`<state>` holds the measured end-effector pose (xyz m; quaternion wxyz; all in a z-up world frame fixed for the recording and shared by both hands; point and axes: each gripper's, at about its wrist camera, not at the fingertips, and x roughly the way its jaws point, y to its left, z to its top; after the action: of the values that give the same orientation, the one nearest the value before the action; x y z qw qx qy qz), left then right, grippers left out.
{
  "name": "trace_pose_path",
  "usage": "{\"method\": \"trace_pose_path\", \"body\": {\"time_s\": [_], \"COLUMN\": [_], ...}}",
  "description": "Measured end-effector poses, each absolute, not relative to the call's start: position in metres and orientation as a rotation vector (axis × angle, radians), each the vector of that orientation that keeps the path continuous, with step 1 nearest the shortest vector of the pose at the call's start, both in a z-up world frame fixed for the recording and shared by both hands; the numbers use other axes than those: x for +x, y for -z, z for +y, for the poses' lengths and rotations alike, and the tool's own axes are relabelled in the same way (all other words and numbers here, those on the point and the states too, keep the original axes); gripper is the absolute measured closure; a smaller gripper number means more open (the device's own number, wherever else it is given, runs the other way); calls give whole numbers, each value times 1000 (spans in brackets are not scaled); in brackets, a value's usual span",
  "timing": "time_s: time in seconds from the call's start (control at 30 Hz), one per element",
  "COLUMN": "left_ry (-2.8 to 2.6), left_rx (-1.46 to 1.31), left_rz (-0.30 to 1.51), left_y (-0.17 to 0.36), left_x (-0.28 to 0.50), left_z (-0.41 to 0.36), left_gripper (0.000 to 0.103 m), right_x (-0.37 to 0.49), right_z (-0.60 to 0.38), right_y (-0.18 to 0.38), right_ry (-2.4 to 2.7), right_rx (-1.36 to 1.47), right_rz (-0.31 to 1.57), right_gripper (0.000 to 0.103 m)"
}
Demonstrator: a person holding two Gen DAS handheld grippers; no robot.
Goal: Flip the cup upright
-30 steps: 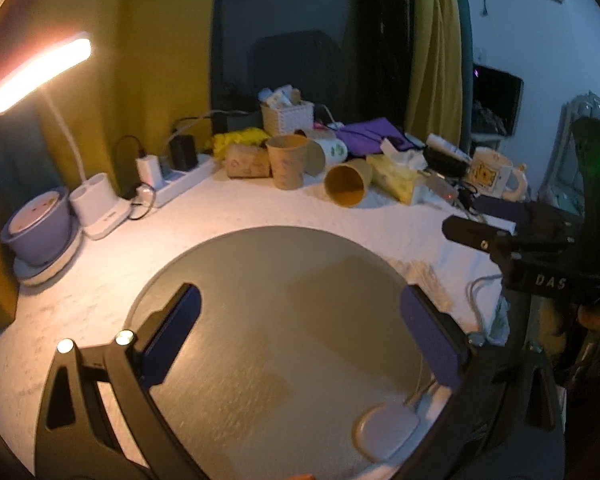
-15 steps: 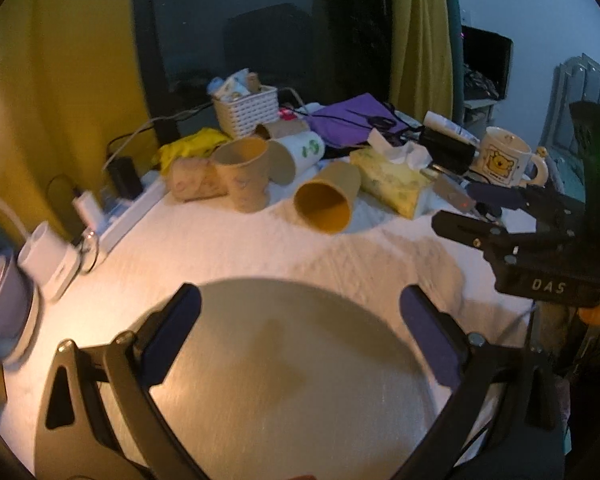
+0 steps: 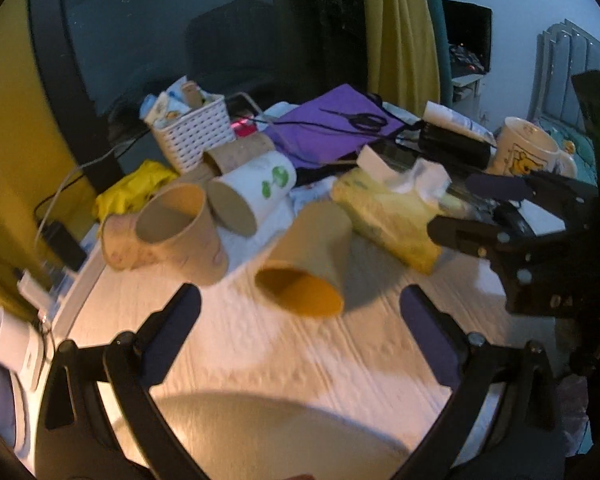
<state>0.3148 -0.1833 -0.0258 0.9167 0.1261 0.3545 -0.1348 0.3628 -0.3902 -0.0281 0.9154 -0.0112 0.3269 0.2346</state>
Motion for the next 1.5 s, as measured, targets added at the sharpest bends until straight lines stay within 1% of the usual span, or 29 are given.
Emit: {"method": "trace_pose_path", "body": {"time_s": [0.17,0.37,0.4,0.43,0.47,0.67,0.83,1.23,1.5], "left_ry": [285,318,325,332,341,376,385,371,395], "left_rx": [289,315,324,330,329,320,321,313,332], "left_rz": [721,779,791,806,834,834,816,734,694], "left_y": [35,55,59,63,68,67,56,18,15], "left_x": [343,371,374,377,381,372,344,235,165], "left_z": [-191,-195,-196,-196,-196,-188,-177,-116,-80], "left_gripper": [2,3,10,26,31,33,33,33,33], "right_x": [379,389,391,392,392,387,368,291,237], "right_z": [-390,-388,-388,-388,-388,-386,-381,-341,-304], "right_y": [33,38,40,41,42,39,30,5,8], "right_ry": [-479,-478,-472,-467,-460,-453,-454,-481,-521], "right_rx": [-27,-19,-20,-21,-22,-31,-41,-79,-112], "right_rz": [692,715,719,722,725,721,701,641,652], "right_gripper": [25,25,25,25,25,25,25,25,25]}}
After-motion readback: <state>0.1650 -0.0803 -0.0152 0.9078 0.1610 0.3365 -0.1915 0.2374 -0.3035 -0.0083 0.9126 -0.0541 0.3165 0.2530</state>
